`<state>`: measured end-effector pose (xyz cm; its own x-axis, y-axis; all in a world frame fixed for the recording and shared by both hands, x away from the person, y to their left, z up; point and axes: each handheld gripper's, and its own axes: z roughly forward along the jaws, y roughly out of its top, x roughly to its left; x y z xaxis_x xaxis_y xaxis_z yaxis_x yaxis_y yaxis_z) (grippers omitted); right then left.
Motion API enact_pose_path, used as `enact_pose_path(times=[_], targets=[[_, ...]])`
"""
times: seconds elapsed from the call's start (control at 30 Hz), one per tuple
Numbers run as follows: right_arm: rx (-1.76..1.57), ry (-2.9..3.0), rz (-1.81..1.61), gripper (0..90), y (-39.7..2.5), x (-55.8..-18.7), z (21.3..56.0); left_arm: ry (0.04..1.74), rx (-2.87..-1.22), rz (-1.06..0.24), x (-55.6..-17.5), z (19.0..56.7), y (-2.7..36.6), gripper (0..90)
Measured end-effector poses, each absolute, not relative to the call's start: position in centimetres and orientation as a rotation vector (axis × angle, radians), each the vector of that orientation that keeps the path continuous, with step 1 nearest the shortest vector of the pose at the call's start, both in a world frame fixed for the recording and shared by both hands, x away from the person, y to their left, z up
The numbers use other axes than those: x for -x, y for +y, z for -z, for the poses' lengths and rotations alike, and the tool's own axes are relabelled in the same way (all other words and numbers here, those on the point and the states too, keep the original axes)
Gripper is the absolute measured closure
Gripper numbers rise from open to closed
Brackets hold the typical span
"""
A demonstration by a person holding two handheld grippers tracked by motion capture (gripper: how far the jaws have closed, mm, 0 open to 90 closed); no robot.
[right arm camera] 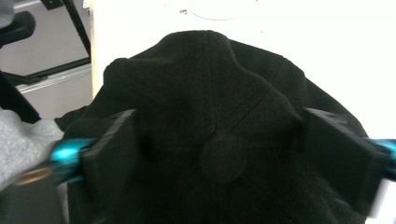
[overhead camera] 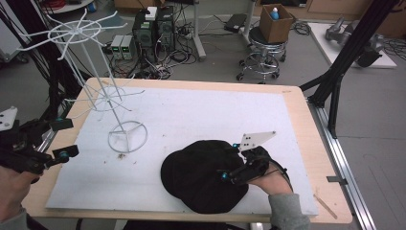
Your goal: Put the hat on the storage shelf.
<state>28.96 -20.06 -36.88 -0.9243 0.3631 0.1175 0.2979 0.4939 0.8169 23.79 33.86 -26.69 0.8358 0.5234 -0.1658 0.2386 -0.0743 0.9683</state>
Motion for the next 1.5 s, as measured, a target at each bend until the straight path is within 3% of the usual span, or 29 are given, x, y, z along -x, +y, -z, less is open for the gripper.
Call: enact_pose_path(times=[0.27,0.47,0.63,1.2,1.5], targets=[[-0.579,2.673,-1.399,30.3,-20.1,-29.0,37.0,0.567,-1.662,-0.243,-23.7,26.7,33.7,3.0],[-0.562,2.668,-1.353,54.3,-20.3,-28.9,37.1,0.580,-1.667,-0.255,-23.7,26.7,33.7,3.0],[-0.533,2.637,-1.408,68.3,-20.7,-28.9,37.7,0.577,-1.667,-0.251,-23.7,26.8,33.8,3.0],[-0.514,2.598,-1.470,70.2,-21.0,-28.5,37.2,0.590,-1.671,-0.274,-23.7,26.7,33.8,3.0],[-0.455,2.561,-1.504,70.6,-20.4,-28.0,35.2,0.605,-1.680,-0.286,-23.5,26.8,34.0,3.0]])
